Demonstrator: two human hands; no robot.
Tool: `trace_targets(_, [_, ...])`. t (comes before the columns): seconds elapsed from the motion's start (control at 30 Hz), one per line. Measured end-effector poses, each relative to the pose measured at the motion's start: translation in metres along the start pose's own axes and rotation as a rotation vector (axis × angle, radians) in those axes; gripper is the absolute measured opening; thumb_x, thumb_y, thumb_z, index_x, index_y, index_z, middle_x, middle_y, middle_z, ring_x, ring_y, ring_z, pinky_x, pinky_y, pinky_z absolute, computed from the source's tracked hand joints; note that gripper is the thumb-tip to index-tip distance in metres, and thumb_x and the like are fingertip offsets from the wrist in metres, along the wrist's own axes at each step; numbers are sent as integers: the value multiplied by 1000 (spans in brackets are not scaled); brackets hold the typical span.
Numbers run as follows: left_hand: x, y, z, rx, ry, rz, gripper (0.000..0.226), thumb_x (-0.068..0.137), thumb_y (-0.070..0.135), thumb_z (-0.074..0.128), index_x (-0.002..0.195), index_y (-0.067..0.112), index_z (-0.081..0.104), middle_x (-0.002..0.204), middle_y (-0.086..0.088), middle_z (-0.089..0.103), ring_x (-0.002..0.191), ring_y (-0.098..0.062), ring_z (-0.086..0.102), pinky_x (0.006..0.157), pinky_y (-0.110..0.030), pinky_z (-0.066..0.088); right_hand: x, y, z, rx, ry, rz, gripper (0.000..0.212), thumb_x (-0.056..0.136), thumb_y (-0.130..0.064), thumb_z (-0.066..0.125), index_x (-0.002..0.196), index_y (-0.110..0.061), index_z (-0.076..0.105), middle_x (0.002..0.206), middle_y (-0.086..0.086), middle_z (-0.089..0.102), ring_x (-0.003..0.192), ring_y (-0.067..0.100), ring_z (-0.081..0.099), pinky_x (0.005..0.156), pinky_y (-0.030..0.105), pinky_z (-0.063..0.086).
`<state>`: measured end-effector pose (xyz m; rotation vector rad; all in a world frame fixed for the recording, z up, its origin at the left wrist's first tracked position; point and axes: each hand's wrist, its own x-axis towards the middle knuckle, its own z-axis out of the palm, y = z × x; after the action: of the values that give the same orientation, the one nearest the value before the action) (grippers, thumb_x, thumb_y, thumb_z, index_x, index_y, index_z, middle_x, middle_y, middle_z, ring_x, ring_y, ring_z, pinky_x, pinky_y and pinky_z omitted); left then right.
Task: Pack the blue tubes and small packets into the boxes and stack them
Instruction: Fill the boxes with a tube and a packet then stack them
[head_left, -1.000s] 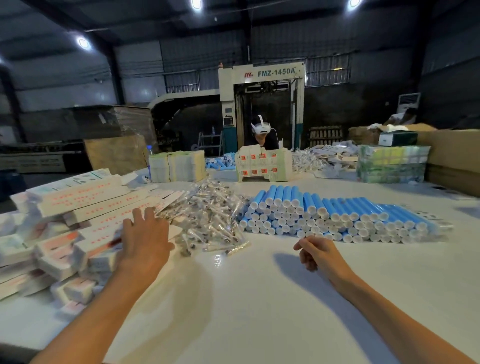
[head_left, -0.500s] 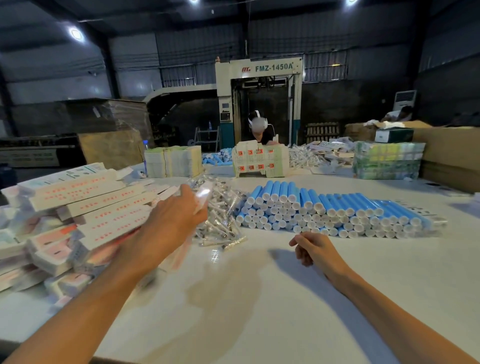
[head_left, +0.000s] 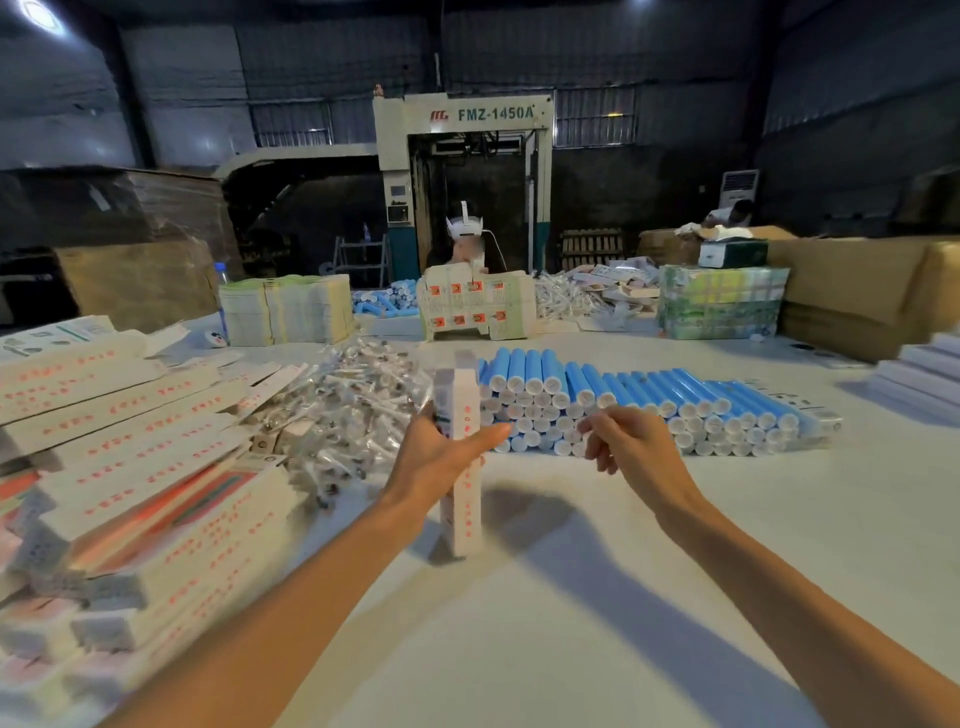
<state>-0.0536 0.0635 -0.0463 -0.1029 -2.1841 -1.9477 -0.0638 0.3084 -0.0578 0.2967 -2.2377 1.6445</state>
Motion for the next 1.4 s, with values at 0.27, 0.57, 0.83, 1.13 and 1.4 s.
trace_targets(0.27, [10,-17,-10,-192,-14,16,81,76,86,61,137,33,58,120,1,76,113,-22,72,101,-53,51,128,-33,-27,-488,63,20,23,102,-12,53,103,5,70,99,20,72,92,34,68,81,44,54])
trace_targets(0.57, [11,-31,-15,-140,-51,-11,18,108,29,59,126,32,59,107,13,78,97,-4,75,74,-25,55,183,-25,48,-882,-214,192,23,104,-29,53,99,-7,48,90,8,52,86,28,53,69,32,38])
trace_targets(0.83, [9,-26,-20,-212,-72,-33,46,96,19,78,136,21,56,122,-5,78,113,-26,75,102,-58,57,191,-49,61,-1008,-229,208,21,93,-7,62,74,-4,54,66,12,61,52,22,59,36,21,38])
trace_targets(1.13, [10,-32,-16,-183,-93,30,51,94,25,80,138,22,54,118,-2,80,105,-29,78,96,-53,61,193,-50,50,-859,-244,309,23,91,-14,71,98,0,54,79,15,59,63,24,58,53,29,49])
trace_targets(1.4, [13,-38,-15,-225,-91,44,51,92,22,83,135,26,56,118,-4,80,108,-29,77,98,-58,59,162,-88,12,254,-95,177,11,94,-6,68,97,5,67,112,23,71,82,19,77,68,25,61])
